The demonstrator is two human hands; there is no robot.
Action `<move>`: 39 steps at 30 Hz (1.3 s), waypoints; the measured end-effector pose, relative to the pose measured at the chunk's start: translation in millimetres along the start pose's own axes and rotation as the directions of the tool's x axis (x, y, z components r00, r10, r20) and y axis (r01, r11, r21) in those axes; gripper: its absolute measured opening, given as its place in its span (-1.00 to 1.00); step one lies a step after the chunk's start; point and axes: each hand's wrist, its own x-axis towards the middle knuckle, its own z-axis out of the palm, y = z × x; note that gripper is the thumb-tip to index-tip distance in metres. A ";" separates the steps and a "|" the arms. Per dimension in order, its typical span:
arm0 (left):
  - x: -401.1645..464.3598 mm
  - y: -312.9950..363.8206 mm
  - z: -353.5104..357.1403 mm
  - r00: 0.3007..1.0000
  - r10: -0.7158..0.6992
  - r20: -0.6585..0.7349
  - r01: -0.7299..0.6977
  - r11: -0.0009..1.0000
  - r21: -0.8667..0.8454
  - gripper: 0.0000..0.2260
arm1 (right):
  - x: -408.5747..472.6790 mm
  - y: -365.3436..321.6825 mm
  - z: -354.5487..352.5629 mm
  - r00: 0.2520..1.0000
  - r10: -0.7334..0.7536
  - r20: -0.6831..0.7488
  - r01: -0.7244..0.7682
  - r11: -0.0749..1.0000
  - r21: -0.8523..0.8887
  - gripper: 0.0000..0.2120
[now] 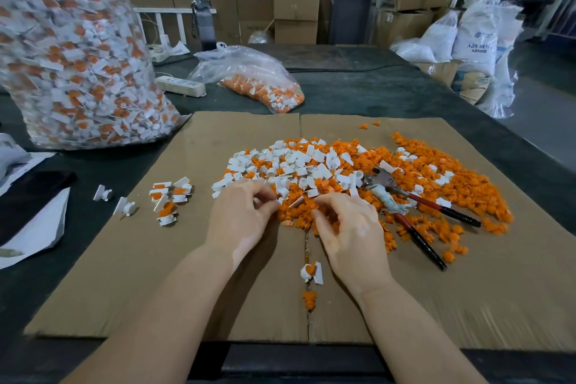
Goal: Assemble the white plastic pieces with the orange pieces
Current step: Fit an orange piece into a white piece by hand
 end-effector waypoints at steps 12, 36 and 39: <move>8.4 13.5 28.3 0.998 0.064 -0.019 -0.065 0.997 -0.032 -0.97 | 1.0 1.3 -4.2 0.998 0.042 -0.035 -0.042 0.999 -0.006 -0.80; -23.4 25.6 23.7 0.970 -0.177 0.164 0.241 0.687 -0.685 -0.89 | 0.3 -1.2 -5.4 0.992 0.111 -0.052 -0.105 0.990 0.095 -0.97; -26.5 26.5 25.4 0.974 -0.173 0.148 0.226 0.678 -0.700 -0.92 | 0.0 -1.9 -4.4 0.996 0.081 -0.029 -0.081 0.997 0.014 -0.92</move>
